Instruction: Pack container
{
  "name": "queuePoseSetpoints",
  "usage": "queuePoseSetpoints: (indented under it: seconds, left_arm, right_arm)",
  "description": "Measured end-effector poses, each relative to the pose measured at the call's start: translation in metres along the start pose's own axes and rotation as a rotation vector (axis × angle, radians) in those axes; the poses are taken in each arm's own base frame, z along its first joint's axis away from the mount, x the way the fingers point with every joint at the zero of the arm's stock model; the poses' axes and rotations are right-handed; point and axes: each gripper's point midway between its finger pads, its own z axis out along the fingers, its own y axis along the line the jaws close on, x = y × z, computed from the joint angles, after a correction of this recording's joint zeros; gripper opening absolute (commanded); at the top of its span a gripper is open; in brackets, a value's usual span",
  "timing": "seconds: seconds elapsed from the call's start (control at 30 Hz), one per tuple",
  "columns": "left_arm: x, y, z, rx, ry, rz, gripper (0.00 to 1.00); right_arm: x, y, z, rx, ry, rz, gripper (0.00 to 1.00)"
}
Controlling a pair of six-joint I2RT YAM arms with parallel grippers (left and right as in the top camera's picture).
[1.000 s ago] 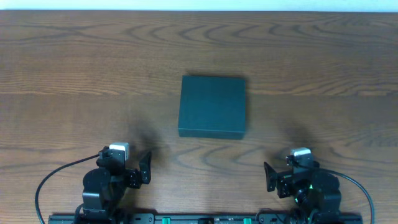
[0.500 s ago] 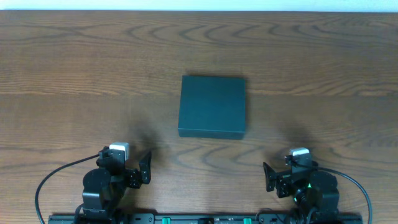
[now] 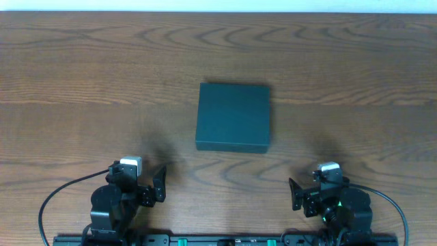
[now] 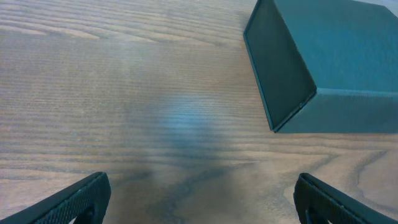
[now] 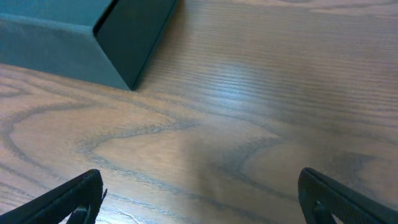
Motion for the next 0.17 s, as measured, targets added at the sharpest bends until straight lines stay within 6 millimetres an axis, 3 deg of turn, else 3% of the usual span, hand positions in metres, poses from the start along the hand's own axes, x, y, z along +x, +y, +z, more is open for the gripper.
queuePoseSetpoints:
  seconds: [0.17]
  left_arm:
    - [0.0, 0.0, 0.0, 0.0, 0.0, 0.0, 0.95]
  right_arm:
    - [0.0, 0.0, 0.0, 0.0, 0.0, -0.001, 0.99]
